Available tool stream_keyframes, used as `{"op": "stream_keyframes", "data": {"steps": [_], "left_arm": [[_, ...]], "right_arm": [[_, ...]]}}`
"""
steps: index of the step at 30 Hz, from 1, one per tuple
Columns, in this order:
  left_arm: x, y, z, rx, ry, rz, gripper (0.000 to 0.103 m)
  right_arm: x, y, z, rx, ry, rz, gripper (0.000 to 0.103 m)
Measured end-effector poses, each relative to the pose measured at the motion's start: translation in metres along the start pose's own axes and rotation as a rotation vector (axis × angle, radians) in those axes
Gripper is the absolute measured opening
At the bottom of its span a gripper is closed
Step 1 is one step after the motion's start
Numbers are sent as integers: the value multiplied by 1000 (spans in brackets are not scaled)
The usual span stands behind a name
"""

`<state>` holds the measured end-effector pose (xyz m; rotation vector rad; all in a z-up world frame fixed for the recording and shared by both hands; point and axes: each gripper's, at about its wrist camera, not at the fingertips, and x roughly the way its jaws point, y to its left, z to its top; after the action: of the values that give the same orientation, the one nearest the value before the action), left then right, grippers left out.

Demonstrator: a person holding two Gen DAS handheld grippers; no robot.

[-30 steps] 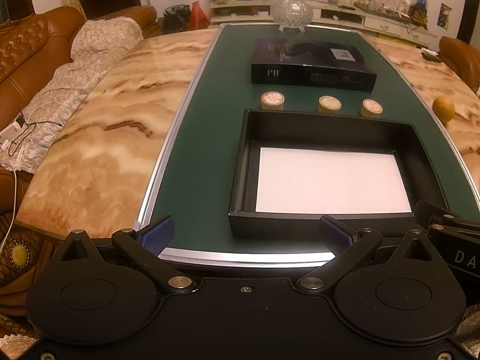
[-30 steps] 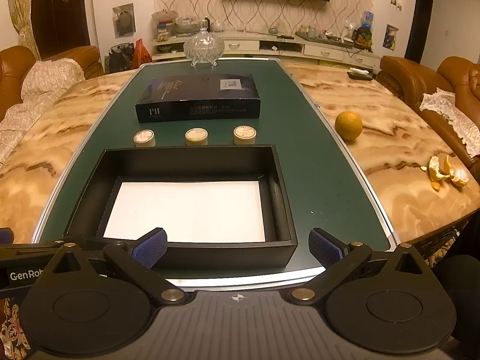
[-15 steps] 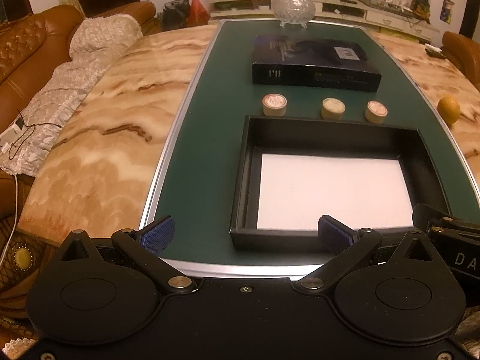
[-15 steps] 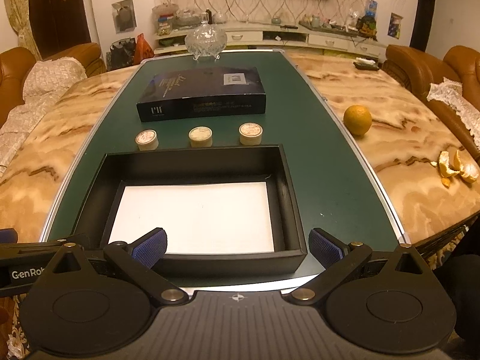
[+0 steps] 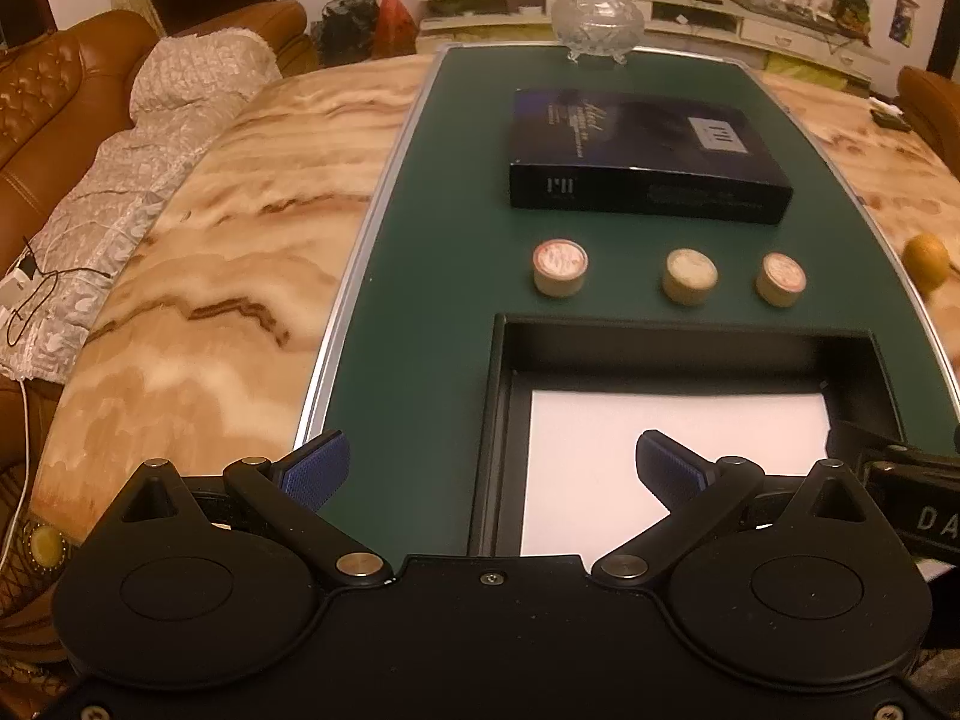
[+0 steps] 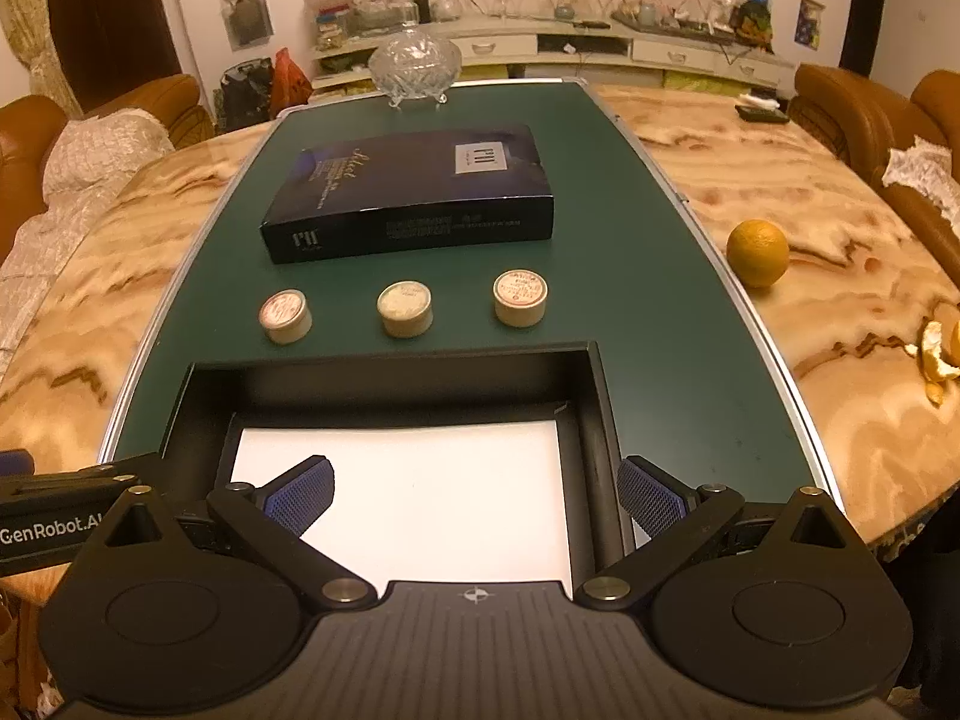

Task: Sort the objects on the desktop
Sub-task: 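Move the right gripper to the largest cream tin and close on it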

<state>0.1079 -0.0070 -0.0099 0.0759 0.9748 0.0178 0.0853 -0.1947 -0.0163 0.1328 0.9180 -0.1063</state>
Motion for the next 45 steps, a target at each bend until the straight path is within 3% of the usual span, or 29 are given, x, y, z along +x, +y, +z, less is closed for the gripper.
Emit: {"op": "stream_keyframes", "data": {"steps": [11,15,22,26,34,39,45], "left_arm": [[31,5,24,-49,27,-56,103],[38,4,26,-44,20,-39,103],[43,1,29,-25,39,-18,103],[41,-1,28,-7,28,-18,103],[40,-4,26,17,24,-16,103],[40,-5,26,19,28,-32,103],[43,-6,25,26,35,-30,103]], "right_arm": [[25,-9,18,39,-47,25,103],[30,-5,19,7,-78,6,103],[42,-6,26,-13,-7,43,103],[42,-9,27,-14,-17,68,103],[56,-28,51,19,-19,51,103],[82,-34,76,-24,1,9,102],[126,-37,98,-74,65,18,90]]}}
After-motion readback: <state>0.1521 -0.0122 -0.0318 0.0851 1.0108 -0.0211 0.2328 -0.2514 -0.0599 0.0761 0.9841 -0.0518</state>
